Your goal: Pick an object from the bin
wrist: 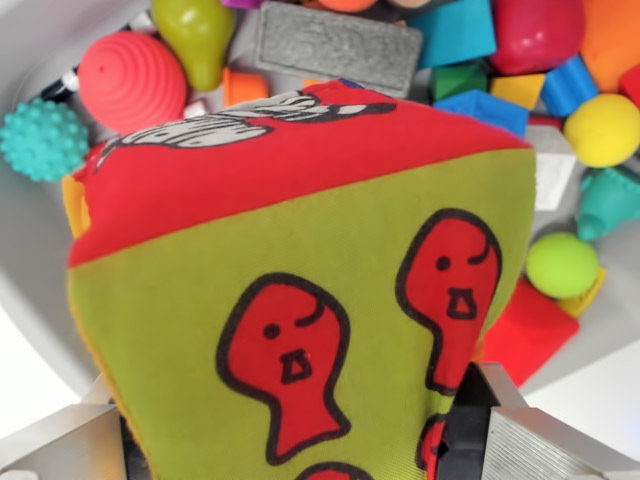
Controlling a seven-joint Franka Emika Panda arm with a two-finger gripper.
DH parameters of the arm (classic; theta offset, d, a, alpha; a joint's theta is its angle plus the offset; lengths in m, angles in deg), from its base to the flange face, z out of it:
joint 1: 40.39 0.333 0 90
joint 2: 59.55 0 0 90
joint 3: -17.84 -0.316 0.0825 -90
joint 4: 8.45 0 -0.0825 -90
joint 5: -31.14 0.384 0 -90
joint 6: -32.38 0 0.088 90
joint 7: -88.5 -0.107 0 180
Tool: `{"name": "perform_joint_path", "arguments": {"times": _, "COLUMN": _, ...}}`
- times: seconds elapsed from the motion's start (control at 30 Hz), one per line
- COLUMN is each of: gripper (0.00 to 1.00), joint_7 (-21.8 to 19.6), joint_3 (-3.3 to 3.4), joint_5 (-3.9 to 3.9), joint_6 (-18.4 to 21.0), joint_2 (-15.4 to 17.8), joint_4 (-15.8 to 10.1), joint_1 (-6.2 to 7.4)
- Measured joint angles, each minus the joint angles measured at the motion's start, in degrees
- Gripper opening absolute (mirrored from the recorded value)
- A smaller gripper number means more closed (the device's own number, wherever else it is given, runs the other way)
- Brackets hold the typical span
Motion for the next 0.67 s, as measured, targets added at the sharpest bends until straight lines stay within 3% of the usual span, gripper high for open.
{"name": "perform_joint_path", "arguments": {"times": 0.67, "gripper": 0.0, "joint_7": 0.0, "joint_3": 0.0, "joint_5": 0.01, "joint_6": 0.7, "joint_2": 0.0, "joint_4": 0.6, "joint_1": 0.0}}
